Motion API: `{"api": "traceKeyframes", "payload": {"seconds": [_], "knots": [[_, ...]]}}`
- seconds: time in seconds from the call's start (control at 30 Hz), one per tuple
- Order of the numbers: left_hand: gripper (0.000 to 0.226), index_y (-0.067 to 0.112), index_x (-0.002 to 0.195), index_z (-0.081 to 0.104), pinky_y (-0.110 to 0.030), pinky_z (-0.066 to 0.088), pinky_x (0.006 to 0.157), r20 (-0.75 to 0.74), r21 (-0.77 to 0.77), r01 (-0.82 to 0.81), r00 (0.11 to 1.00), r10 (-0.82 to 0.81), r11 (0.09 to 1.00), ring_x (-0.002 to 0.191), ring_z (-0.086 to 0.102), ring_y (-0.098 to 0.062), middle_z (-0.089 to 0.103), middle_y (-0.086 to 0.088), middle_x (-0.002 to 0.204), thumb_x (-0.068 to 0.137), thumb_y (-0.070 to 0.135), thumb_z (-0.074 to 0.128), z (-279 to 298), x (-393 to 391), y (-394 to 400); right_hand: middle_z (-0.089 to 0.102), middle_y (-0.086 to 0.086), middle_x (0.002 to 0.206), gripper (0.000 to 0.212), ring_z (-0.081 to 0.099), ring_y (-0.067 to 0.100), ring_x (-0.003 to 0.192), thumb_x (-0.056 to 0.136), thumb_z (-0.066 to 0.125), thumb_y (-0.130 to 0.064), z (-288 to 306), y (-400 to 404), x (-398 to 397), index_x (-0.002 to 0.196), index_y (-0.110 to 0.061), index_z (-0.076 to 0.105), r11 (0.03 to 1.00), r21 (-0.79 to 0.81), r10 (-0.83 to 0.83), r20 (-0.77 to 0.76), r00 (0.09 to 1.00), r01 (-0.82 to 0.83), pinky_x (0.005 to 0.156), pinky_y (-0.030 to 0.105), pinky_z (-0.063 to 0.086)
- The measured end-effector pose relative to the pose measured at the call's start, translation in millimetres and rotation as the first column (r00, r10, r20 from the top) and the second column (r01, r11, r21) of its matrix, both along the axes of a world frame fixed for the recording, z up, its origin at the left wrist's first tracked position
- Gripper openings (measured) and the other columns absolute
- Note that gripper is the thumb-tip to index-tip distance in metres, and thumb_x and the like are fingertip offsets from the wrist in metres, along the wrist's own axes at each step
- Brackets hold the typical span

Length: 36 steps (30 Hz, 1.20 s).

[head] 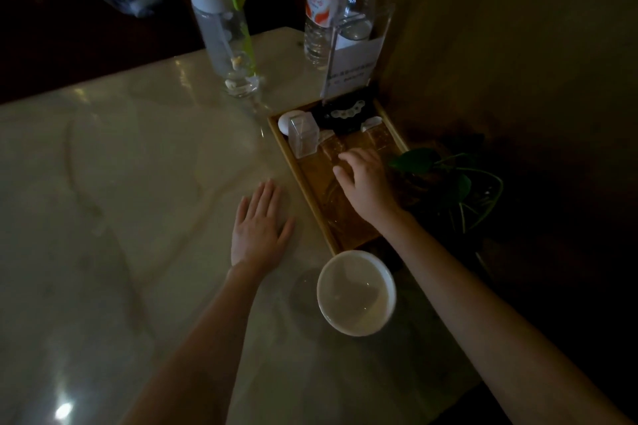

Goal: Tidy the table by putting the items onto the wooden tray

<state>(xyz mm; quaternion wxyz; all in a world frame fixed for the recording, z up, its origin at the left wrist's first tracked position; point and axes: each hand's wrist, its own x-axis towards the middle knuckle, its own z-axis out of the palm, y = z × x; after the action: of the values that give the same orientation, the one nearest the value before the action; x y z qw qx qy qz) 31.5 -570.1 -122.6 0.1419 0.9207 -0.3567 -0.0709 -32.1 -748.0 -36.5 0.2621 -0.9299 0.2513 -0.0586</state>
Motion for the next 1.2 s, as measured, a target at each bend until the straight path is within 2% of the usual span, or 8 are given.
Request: {"api": "traceKeyframes", "payload": {"seconds": [0.13,0.23,0.4,0.67,0.8,1.0,1.13,1.2], "knots": [[0.069,0.017,0.144,0.015,-0.032,-0.002,0.112,0.001,0.006,-0.009,1.000,0.009,1.000,0.137,-0.002,-0.008,0.013,-0.002,0.153,0.085,0.053,0.015,1,1,-1,0.035,0.005,0.147,0.044,0.026,0.022,0.138,0.096,0.039,-0.032,-8,-11,18,0.136,-0.014,0.039,0.996,-0.036,0.078,-0.145,0.986,-0.084,0.113,0.033,0.019],[0.068,0.017,0.144,0.014,-0.032,-0.004,0.112,0.007,0.015,-0.008,1.000,0.008,1.000,0.137,-0.003,-0.008,0.012,-0.002,0.153,0.086,0.051,0.016,1,1,-1,0.020,0.004,0.154,0.051,0.011,0.020,0.143,0.096,0.034,-0.040,-15,-18,24,0.140,-0.015,0.031,0.991,-0.018,0.124,-0.255,0.959,-0.132,0.116,0.036,0.008],[0.068,0.018,0.145,0.013,-0.031,-0.005,0.112,0.000,0.018,-0.009,1.000,0.009,1.000,0.138,-0.004,-0.008,0.011,0.000,0.154,0.086,0.051,0.017,1,1,-1,0.016,0.002,0.156,0.056,0.007,0.018,0.144,0.095,0.027,-0.049,-24,-19,26,0.143,-0.019,0.025,0.985,-0.039,0.146,-0.327,0.934,-0.168,0.116,0.042,0.001],[0.068,0.019,0.145,0.012,-0.029,-0.007,0.112,-0.005,0.017,-0.013,1.000,0.013,1.000,0.137,-0.005,-0.007,0.010,0.000,0.154,0.086,0.052,0.016,2,0,-1,0.012,0.004,0.156,0.062,0.011,0.026,0.143,0.094,0.023,-0.052,-20,-9,26,0.145,-0.018,0.018,0.991,0.001,0.122,-0.377,0.918,-0.132,0.116,0.045,0.013],[0.067,0.019,0.145,0.011,-0.029,-0.007,0.112,-0.007,0.022,-0.003,1.000,0.003,1.000,0.137,-0.005,-0.007,0.010,0.000,0.154,0.087,0.052,0.017,1,0,0,0.013,0.006,0.156,0.063,0.014,0.027,0.142,0.094,0.022,-0.053,-23,-5,28,0.144,-0.017,0.019,0.988,-0.073,0.100,-0.382,0.919,-0.138,0.115,0.045,0.013],[0.067,0.018,0.145,0.010,-0.031,-0.006,0.112,0.004,0.022,0.004,1.000,-0.004,1.000,0.138,-0.006,-0.008,0.009,0.000,0.154,0.086,0.052,0.015,0,1,0,0.014,0.006,0.155,0.061,0.014,0.026,0.142,0.094,0.021,-0.052,-24,-7,28,0.145,-0.017,0.019,0.982,-0.092,0.114,-0.397,0.910,-0.163,0.115,0.045,0.011],[0.070,0.018,0.145,0.009,-0.032,-0.006,0.112,-0.028,0.030,0.012,1.000,-0.011,0.999,0.137,-0.006,-0.007,0.007,0.001,0.154,0.085,0.053,0.012,1,1,0,0.016,0.008,0.155,0.060,0.015,0.026,0.141,0.095,0.026,-0.047,-16,-1,27,0.144,-0.013,0.020,0.972,-0.156,0.108,-0.360,0.927,-0.174,0.116,0.043,0.012],[0.067,0.018,0.145,0.010,-0.031,-0.005,0.112,-0.092,0.027,0.020,0.996,-0.017,0.999,0.138,-0.005,-0.007,0.006,0.001,0.154,0.088,0.052,0.019,6,4,0,0.023,0.010,0.152,0.056,0.021,0.026,0.139,0.095,0.031,-0.042,-10,6,25,0.141,-0.011,0.026,0.973,-0.164,0.111,-0.300,0.947,-0.166,0.114,0.042,0.018]]}}
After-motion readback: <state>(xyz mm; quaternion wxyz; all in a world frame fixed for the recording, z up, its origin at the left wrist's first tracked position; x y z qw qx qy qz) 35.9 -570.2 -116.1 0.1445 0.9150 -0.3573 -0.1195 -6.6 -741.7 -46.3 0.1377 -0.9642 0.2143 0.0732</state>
